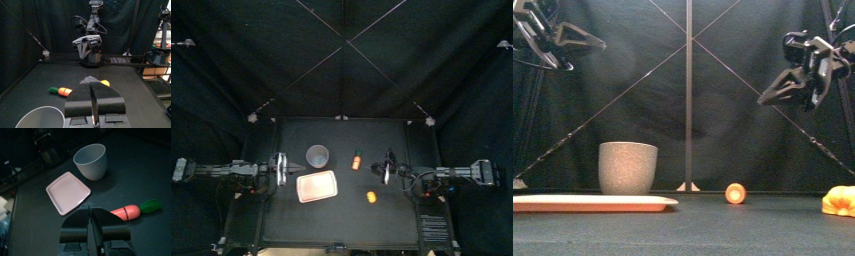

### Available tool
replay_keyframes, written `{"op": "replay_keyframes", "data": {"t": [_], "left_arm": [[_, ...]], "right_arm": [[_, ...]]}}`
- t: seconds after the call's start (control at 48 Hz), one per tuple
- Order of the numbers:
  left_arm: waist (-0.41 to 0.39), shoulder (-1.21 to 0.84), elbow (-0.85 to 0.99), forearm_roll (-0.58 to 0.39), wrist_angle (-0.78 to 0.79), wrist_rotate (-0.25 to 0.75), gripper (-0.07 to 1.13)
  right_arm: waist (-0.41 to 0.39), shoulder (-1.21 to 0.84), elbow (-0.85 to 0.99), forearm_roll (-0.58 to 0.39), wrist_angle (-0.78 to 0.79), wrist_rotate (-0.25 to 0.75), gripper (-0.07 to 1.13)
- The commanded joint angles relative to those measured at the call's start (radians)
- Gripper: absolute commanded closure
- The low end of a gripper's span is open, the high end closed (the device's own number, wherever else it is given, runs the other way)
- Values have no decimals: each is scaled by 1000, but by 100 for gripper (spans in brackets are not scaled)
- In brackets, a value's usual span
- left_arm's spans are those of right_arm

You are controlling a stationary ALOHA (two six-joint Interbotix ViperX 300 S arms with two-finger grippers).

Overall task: Pick the carrot then place it in the grey bowl
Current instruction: Pick the carrot

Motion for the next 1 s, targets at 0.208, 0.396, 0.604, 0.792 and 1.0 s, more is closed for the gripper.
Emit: {"op": "replay_keyframes", "data": {"t": [0.208, 0.396, 0.604, 0.792, 1.0], "left_arm": [[2, -9, -14, 5, -9, 2, 108], [2, -12, -14, 12, -9, 2, 109], [-2, -12, -14, 11, -9, 2, 108], [-2, -12, -12, 12, -9, 2, 108], [-5, -12, -11, 12, -9, 2, 108]], "right_arm": [[-34, 170, -86, 87, 3, 109, 27], [-55, 293, -147, 118, 28, 109, 1], [-114, 419, -218, 126, 107, 107, 1], [-156, 477, -264, 124, 178, 107, 1], [-192, 500, -273, 124, 221, 107, 1]]}}
